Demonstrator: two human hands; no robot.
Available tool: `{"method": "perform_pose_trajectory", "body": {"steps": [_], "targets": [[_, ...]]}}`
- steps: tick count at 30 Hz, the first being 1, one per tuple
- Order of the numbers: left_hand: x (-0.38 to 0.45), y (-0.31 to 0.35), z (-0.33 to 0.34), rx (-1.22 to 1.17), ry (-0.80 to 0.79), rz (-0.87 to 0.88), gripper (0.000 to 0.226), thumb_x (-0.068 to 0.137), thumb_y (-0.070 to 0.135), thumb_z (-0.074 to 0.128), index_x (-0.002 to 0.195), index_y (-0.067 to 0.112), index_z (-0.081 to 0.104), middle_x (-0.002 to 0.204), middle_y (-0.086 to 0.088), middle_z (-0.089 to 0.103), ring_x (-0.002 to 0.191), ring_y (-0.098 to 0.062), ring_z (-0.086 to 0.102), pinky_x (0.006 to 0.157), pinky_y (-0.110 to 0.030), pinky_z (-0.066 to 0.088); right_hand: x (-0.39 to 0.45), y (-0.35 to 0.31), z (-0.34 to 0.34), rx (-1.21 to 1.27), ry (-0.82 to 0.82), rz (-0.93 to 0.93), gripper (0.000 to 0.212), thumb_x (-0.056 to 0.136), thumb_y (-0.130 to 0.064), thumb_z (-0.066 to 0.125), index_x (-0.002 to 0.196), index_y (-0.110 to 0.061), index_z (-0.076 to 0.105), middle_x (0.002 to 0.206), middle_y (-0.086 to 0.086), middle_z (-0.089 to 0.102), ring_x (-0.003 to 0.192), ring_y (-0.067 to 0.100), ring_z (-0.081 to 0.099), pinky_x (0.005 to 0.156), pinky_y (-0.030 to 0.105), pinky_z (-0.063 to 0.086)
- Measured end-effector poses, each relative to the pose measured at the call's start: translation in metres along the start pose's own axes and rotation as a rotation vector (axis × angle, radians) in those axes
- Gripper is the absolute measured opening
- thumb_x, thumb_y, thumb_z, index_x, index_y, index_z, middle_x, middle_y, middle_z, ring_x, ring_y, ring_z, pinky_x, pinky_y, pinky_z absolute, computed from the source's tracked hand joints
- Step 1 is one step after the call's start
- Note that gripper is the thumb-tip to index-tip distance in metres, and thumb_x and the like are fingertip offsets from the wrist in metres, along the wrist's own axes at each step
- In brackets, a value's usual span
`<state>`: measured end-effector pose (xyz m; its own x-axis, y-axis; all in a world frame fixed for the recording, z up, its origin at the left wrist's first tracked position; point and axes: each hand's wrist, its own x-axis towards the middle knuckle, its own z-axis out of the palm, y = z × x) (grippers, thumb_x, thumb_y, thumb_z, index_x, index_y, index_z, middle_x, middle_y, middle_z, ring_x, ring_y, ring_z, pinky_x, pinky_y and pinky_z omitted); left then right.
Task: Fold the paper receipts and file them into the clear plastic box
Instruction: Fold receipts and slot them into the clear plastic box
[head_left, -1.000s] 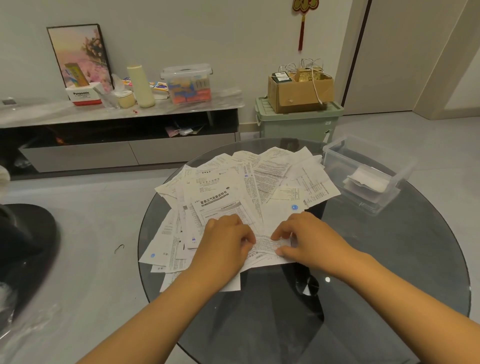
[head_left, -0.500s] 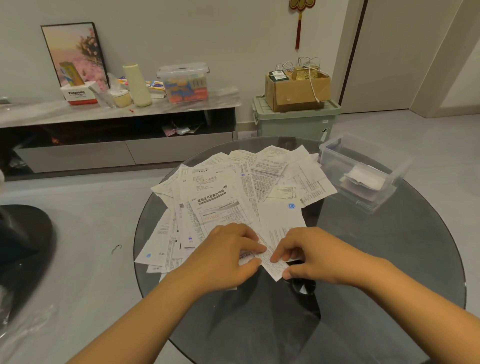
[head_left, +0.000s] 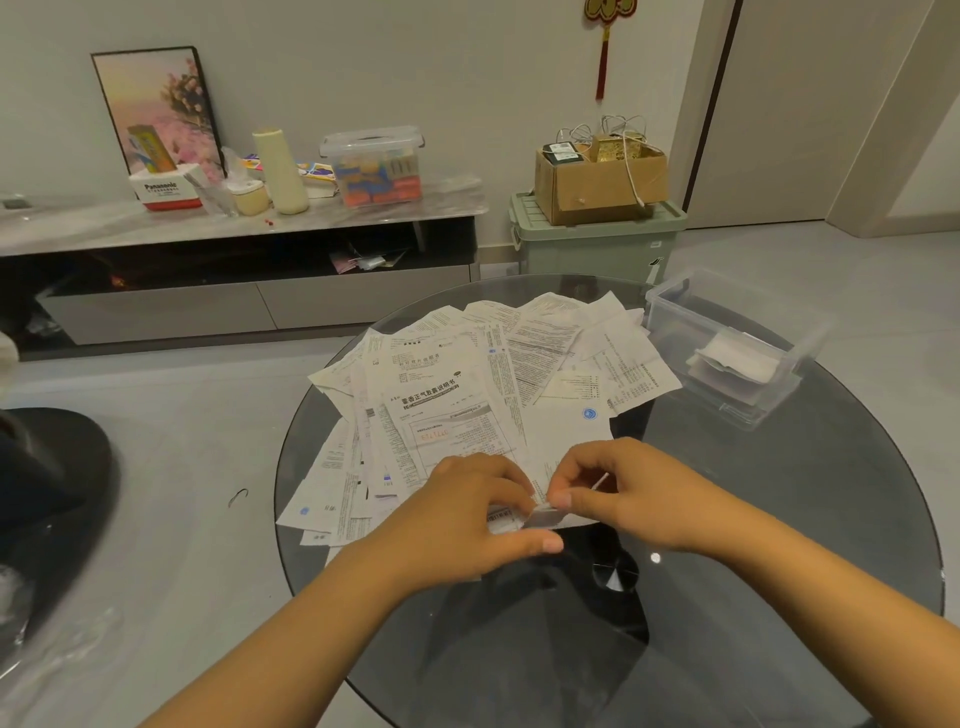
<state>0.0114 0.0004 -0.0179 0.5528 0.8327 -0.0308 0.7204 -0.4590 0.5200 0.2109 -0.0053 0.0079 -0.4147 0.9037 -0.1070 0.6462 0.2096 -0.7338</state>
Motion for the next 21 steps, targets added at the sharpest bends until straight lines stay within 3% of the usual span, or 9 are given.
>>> {"method": "perform_pose_trajectory", "body": {"steps": [3, 6, 10, 14, 17, 21], "targets": [[0.003, 0.003, 0.003, -0.04, 0.075, -0.008, 0.045, 0.08, 0.063, 0.048, 0.09, 0.026, 0.071, 0.094, 0.013, 0.063, 0.09, -0.004, 0.054, 0.083, -0.033, 0.046, 0.005, 0.001, 0.004, 0.101, 0.055, 0.041, 0.008, 0.088, -0.027, 0.061, 0.082, -0.028, 0.066, 0.081, -0.008, 0.067, 0.073, 0.003, 0.059, 0.069, 0.015, 0.047], [0.004, 0.009, 0.002, -0.078, 0.134, -0.053, 0.018, 0.088, 0.036, 0.059, 0.1, 0.025, 0.067, 0.096, 0.013, 0.063, 0.091, -0.004, 0.055, 0.084, -0.03, 0.045, 0.009, 0.003, 0.01, 0.133, 0.126, 0.054, 0.008, 0.09, -0.026, 0.058, 0.09, -0.027, 0.066, 0.087, -0.009, 0.068, 0.079, 0.005, 0.061, 0.074, 0.019, 0.049], [0.006, 0.007, 0.007, -0.065, 0.138, -0.09, 0.033, 0.087, 0.028, 0.064, 0.119, 0.026, 0.057, 0.114, 0.01, 0.057, 0.107, -0.006, 0.049, 0.093, -0.022, 0.039, 0.011, 0.004, 0.018, 0.03, 0.157, 0.06, 0.024, 0.083, -0.026, 0.067, 0.101, -0.037, 0.056, 0.093, -0.015, 0.061, 0.08, 0.005, 0.057, 0.067, 0.01, 0.042], [0.01, 0.005, 0.01, 0.012, 0.138, -0.132, 0.045, 0.086, 0.032, 0.065, 0.128, 0.027, 0.05, 0.119, 0.008, 0.051, 0.113, -0.01, 0.042, 0.1, -0.028, 0.034, 0.011, 0.008, 0.028, -0.087, 0.151, 0.082, 0.038, 0.078, -0.029, 0.072, 0.109, -0.035, 0.05, 0.095, -0.012, 0.054, 0.075, 0.004, 0.05, 0.067, 0.012, 0.04], [0.012, 0.006, 0.007, 0.004, 0.142, -0.165, 0.047, 0.082, 0.03, 0.069, 0.126, 0.029, 0.052, 0.109, 0.009, 0.051, 0.107, -0.01, 0.044, 0.099, -0.03, 0.036, 0.011, 0.01, 0.032, -0.162, 0.162, 0.092, 0.042, 0.079, -0.032, 0.071, 0.115, -0.031, 0.049, 0.1, -0.011, 0.049, 0.078, 0.002, 0.046, 0.069, 0.013, 0.037], [0.013, 0.012, 0.003, -0.137, 0.167, -0.211, 0.04, 0.079, 0.02, 0.073, 0.114, 0.031, 0.058, 0.097, 0.011, 0.05, 0.093, -0.006, 0.05, 0.088, -0.022, 0.043, 0.012, 0.008, 0.03, -0.174, 0.163, 0.145, 0.046, 0.077, -0.036, 0.072, 0.118, -0.028, 0.053, 0.105, -0.008, 0.047, 0.09, 0.006, 0.047, 0.077, 0.017, 0.04]]}}
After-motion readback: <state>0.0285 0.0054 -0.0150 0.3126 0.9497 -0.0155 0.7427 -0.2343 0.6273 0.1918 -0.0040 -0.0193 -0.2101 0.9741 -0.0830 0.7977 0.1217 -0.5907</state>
